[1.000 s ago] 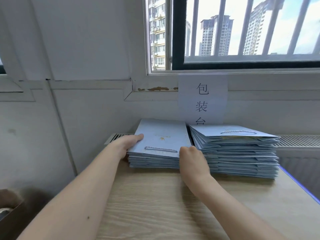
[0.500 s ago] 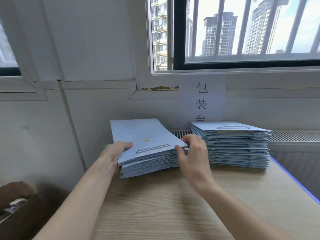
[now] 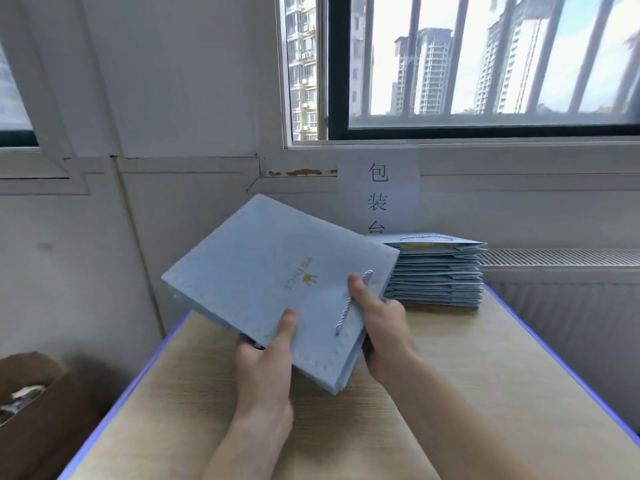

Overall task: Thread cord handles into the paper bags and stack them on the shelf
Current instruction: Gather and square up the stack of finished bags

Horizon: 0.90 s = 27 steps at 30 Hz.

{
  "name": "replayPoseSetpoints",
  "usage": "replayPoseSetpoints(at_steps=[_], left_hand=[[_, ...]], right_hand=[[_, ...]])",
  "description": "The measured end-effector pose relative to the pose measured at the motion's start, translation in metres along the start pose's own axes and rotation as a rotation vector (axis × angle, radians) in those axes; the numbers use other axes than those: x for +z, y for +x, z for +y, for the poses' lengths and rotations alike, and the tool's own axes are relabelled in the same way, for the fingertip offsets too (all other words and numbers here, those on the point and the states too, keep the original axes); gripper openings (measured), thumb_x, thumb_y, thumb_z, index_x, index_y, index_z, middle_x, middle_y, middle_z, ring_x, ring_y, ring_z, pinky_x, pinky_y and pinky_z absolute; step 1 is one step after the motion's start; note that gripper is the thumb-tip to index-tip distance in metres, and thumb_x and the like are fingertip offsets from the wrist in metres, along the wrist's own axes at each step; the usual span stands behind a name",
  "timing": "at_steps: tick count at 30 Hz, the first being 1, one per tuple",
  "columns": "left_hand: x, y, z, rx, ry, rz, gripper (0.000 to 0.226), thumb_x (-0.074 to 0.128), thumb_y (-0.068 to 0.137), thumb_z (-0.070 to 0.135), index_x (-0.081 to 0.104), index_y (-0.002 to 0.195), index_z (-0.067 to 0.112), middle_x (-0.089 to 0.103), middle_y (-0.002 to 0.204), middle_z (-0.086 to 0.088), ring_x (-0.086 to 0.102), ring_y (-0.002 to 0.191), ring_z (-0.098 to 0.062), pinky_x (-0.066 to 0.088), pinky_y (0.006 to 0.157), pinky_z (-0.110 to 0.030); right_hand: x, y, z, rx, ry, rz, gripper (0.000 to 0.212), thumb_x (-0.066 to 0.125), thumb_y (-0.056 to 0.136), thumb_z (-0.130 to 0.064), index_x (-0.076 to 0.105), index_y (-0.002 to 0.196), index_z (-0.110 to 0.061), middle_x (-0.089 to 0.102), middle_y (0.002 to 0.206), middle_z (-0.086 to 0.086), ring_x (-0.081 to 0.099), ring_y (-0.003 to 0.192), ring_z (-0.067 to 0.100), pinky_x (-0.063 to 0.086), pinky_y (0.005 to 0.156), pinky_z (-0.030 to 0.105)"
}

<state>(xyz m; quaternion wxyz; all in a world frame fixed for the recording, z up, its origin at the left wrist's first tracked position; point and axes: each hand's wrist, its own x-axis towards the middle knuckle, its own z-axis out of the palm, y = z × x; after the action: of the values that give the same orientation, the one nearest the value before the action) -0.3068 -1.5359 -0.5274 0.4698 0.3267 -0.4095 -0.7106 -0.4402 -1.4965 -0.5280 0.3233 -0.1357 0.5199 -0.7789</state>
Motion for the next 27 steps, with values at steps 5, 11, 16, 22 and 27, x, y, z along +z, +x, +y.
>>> replayPoseSetpoints(at_steps=[5,11,16,22,27], left_hand=[[-0.047,-0.007,0.033,0.072,0.573,-0.091,0.046,0.071,0.08,0.044,0.07,0.079,-0.002,0.075,0.074,-0.014,0.074,0.069,-0.028,0.055,0.06,-0.033],[-0.049,0.076,0.076,0.317,0.465,-0.194,0.14,0.077,0.03,0.084,0.029,0.147,0.023,0.048,0.143,0.0,0.05,0.13,-0.017,0.038,0.11,-0.044],[-0.021,0.095,0.07,0.319,0.236,-0.485,0.067,0.081,0.065,0.055,0.064,0.114,0.013,0.076,0.1,-0.003,0.074,0.085,-0.019,0.059,0.063,-0.03],[-0.018,0.088,0.052,0.436,0.253,-0.291,0.048,0.083,0.068,0.057,0.066,0.092,0.019,0.076,0.079,0.01,0.072,0.071,-0.011,0.056,0.054,-0.024],[-0.021,0.081,0.046,0.465,0.273,-0.279,0.035,0.081,0.063,0.033,0.067,0.092,0.022,0.076,0.08,0.012,0.073,0.071,-0.008,0.056,0.054,-0.022]], right_hand=[[-0.052,-0.004,-0.035,-0.305,-0.18,-0.004,0.035,0.078,0.083,-0.025,0.068,0.109,-0.004,0.077,0.099,0.01,0.074,0.092,0.03,0.059,0.086,0.048],[-0.085,-0.012,-0.046,-0.478,-0.277,-0.15,0.036,0.076,0.078,-0.024,0.066,0.109,-0.007,0.076,0.101,0.009,0.074,0.091,0.03,0.06,0.069,0.035],[-0.08,-0.009,-0.043,-0.56,-0.325,-0.227,0.031,0.075,0.081,-0.024,0.067,0.108,-0.012,0.076,0.103,0.006,0.074,0.092,0.025,0.059,0.071,0.032],[-0.084,-0.002,-0.04,-0.545,-0.355,-0.323,0.083,0.08,0.066,-0.066,0.058,0.12,-0.007,0.074,0.11,0.002,0.072,0.101,0.021,0.058,0.074,0.027],[-0.081,-0.002,-0.036,-0.568,-0.377,-0.35,0.091,0.076,0.068,-0.07,0.055,0.124,-0.002,0.073,0.114,0.006,0.071,0.104,0.025,0.058,0.076,0.03]])
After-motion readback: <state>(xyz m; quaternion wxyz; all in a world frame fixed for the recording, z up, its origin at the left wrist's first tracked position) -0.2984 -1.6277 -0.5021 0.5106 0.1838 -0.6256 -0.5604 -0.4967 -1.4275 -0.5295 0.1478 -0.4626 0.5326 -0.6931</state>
